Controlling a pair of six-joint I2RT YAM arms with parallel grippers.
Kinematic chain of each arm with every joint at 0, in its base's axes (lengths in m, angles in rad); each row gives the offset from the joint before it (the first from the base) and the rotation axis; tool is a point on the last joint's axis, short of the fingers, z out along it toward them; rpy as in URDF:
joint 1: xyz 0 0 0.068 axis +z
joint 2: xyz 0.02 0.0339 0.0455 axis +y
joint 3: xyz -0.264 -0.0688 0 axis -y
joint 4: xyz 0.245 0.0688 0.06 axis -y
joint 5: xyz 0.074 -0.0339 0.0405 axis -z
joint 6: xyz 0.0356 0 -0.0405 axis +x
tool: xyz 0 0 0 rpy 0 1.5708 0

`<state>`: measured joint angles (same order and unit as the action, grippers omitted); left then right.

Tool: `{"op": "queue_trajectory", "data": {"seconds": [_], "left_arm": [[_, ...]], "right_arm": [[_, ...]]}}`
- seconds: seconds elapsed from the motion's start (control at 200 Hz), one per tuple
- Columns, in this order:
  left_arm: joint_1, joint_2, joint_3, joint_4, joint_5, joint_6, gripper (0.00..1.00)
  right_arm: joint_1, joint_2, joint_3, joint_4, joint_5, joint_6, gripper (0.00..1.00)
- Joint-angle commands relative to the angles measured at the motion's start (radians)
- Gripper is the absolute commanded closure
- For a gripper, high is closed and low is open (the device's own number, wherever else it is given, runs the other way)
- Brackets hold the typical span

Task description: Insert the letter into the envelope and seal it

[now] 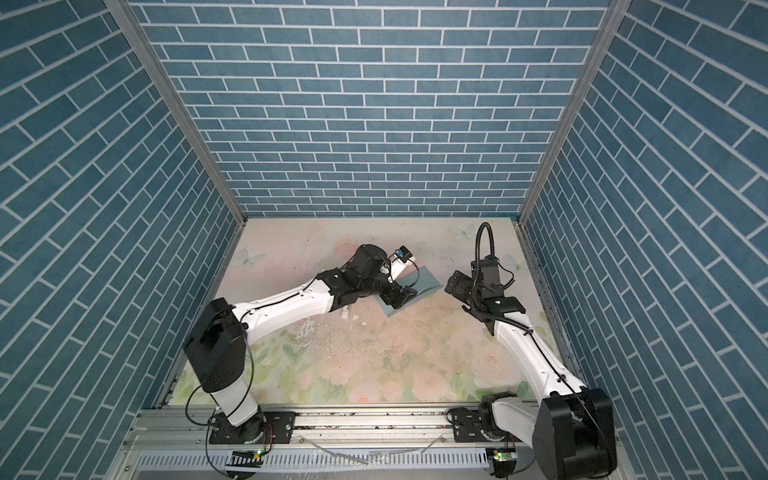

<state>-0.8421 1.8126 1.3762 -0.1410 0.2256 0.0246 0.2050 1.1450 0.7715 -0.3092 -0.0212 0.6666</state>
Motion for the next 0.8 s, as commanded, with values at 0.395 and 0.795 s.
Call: {"op": "queue_trajectory", "data": {"seconds": [0.395,0.795], "left_arm": [[-0.045,0.33,0.293,-0.178,-0.127,0.052,0.44],[-0.046,0.454,0.412,-0.248,-0.13,0.11,0.79]], "right_arm": [[-0.056,-0.025,-0.066,0.051,-0.181,-0.051,0.09],[-0.068,-0.052,-0.084,0.041,-0.198,-0.095,0.11]]}}
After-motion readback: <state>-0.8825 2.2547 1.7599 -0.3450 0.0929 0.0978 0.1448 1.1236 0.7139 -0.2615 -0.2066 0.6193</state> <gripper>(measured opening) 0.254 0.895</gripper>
